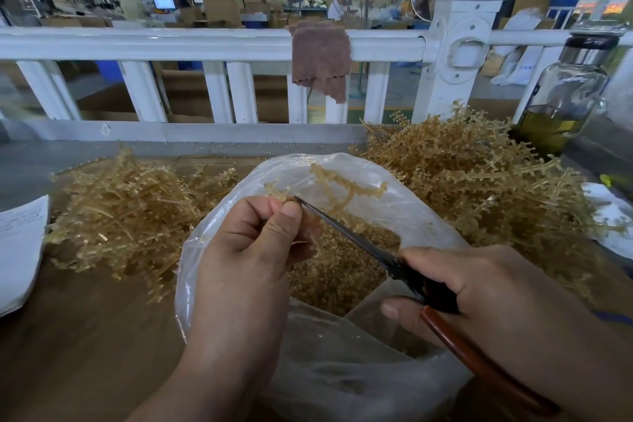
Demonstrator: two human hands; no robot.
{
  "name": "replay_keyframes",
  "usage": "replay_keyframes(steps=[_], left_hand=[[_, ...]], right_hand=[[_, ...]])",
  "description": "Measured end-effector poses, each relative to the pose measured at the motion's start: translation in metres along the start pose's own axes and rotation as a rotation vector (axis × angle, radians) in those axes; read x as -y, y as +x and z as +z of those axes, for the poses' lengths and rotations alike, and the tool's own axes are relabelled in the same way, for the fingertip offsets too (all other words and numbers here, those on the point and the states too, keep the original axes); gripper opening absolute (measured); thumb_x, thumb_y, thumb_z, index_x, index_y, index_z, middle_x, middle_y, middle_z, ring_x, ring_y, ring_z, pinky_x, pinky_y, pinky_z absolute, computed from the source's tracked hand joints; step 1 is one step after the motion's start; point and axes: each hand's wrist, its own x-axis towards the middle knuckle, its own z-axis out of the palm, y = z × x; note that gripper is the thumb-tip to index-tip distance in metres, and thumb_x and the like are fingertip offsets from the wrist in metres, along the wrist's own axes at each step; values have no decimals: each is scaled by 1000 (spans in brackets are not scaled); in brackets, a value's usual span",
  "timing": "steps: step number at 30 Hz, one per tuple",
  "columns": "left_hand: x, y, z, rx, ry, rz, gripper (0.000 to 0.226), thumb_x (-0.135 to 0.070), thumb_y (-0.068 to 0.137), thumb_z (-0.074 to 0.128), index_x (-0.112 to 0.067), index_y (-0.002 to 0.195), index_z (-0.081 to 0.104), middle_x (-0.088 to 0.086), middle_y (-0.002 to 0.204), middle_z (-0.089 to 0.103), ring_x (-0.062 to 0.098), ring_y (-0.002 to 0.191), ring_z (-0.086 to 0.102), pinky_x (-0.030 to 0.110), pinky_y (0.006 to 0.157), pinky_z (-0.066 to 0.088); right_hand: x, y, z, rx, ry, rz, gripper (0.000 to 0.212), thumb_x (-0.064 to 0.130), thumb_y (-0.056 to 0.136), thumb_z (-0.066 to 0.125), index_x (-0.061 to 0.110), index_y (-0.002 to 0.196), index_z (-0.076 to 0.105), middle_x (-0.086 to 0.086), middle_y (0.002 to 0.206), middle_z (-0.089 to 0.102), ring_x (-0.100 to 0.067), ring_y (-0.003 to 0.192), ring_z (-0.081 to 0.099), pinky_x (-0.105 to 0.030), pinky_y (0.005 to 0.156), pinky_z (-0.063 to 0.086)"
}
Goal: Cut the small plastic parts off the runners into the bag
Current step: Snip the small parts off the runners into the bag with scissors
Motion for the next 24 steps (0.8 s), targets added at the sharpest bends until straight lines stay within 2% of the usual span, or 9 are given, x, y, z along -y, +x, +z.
replay_keyframes(steps=[3, 7, 11, 15, 19, 24], left_hand=[[-1, 1, 0, -22, -8, -15, 14, -27, 86, 63, -29, 72, 65, 11, 81, 73, 24, 74, 69, 29, 67, 56], [-3, 1, -3, -6, 62, 5, 18, -27, 91, 62, -30, 73, 65, 8, 83, 76, 28, 79, 73, 38, 73, 55], [-4, 1, -2, -30, 31, -8, 14, -31, 87, 62, -28, 74, 64, 13, 84, 75, 32, 81, 71, 45, 77, 55], [-3, 0, -1, -14, 48, 4, 13, -31, 87, 62, -25, 77, 67, 9, 80, 75, 30, 82, 72, 41, 76, 56], [-6, -1, -2, 7, 84, 27, 19, -33, 89, 71, -15, 87, 66, 7, 82, 77, 24, 81, 74, 26, 72, 58], [-9, -2, 0, -15, 68, 42, 12, -38, 83, 63, -28, 77, 69, 5, 81, 77, 20, 79, 74, 19, 70, 56]], right_hand=[[-1, 0, 0, 16, -16, 16, 45, 78, 77, 40, 35, 82, 52, 10, 65, 55, -6, 64, 56, -27, 55, 41], [-2, 0, 0, 0, -30, 25, 53, 79, 74, 37, 33, 88, 58, 11, 66, 57, -6, 64, 56, -27, 52, 43], [-3, 0, -1, -34, 4, 35, 50, 79, 75, 40, 33, 86, 57, 11, 65, 57, -7, 62, 57, -31, 53, 45], [0, -1, -1, -35, 16, 11, 45, 77, 78, 44, 35, 87, 57, 14, 68, 57, -4, 63, 57, -24, 52, 42], [2, -2, 0, -50, 29, 1, 48, 74, 78, 46, 31, 91, 62, 13, 68, 57, -6, 65, 57, -24, 56, 43], [3, -3, -2, -66, 10, -7, 52, 75, 78, 45, 30, 96, 65, 13, 70, 61, -5, 63, 58, -28, 55, 45]])
